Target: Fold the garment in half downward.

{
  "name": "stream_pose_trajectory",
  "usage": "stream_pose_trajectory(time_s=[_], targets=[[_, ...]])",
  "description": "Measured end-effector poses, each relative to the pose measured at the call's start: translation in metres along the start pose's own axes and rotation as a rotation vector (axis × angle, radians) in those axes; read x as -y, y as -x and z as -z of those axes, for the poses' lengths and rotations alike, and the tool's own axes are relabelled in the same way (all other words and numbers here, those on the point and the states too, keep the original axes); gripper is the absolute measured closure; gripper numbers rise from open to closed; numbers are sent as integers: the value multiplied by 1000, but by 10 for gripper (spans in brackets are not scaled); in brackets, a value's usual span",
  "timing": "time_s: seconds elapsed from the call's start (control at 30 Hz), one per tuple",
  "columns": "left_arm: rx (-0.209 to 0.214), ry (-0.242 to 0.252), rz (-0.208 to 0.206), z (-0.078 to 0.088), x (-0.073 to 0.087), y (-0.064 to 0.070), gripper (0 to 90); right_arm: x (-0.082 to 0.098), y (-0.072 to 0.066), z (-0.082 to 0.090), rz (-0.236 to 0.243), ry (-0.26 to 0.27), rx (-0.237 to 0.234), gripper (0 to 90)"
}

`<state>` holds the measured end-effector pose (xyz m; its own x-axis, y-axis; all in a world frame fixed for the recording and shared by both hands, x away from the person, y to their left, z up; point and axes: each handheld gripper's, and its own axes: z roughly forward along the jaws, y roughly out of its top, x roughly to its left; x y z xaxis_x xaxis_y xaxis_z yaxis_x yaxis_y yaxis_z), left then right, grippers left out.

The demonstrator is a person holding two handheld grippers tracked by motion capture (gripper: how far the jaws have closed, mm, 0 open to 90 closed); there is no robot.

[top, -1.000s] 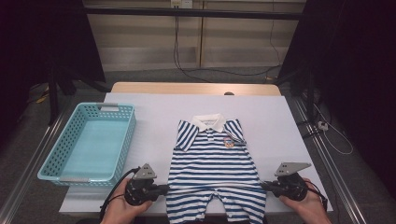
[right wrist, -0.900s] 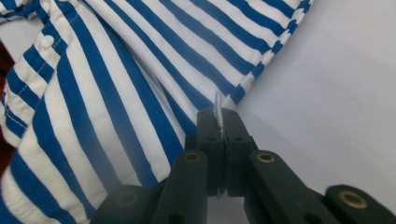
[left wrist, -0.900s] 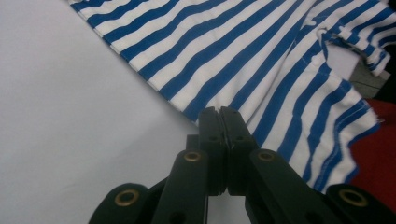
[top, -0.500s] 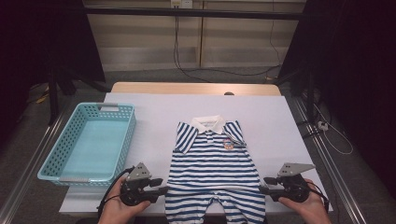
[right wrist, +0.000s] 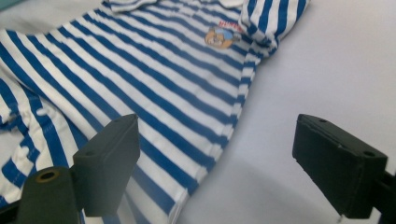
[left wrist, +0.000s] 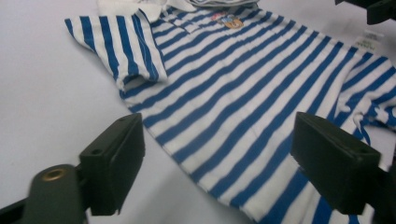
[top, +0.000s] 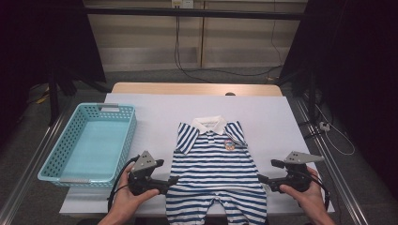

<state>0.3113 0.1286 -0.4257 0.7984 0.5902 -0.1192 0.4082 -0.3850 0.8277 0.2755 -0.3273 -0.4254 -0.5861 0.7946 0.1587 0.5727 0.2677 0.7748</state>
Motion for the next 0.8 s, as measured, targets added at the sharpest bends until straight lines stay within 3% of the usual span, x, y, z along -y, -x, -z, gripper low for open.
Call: stream_pose_trajectory(time_s=[0.1, 0.2, 0.27, 0.43, 0.6, 0.63, 0.7, 0.8], targets=[[-5, 47, -5, -4, -5, -1, 121, -5, 1, -1, 4, 26, 11, 91], [-12, 63, -4, -9, -10, -4, 116, -10, 3, -6, -11, 54, 16, 44], [-18, 59, -30, -11, -14, -7, 120, -14, 6, -9, -22, 69, 8, 47], [-32, 115, 21, -13, -20, -16, 109, -27, 11, -17, -18, 84, 39, 56], [-55, 153, 52, -14, -28, -26, 88, -37, 14, -25, -8, 93, 28, 31], [-63, 156, 54, -16, -30, -27, 88, -39, 15, -27, -6, 92, 25, 32], [-55, 161, 19, -20, -34, -29, 88, -43, 17, -29, -12, 98, 23, 32], [-61, 147, 22, -26, -38, -30, 84, -50, 20, -32, 6, 97, 29, 32]])
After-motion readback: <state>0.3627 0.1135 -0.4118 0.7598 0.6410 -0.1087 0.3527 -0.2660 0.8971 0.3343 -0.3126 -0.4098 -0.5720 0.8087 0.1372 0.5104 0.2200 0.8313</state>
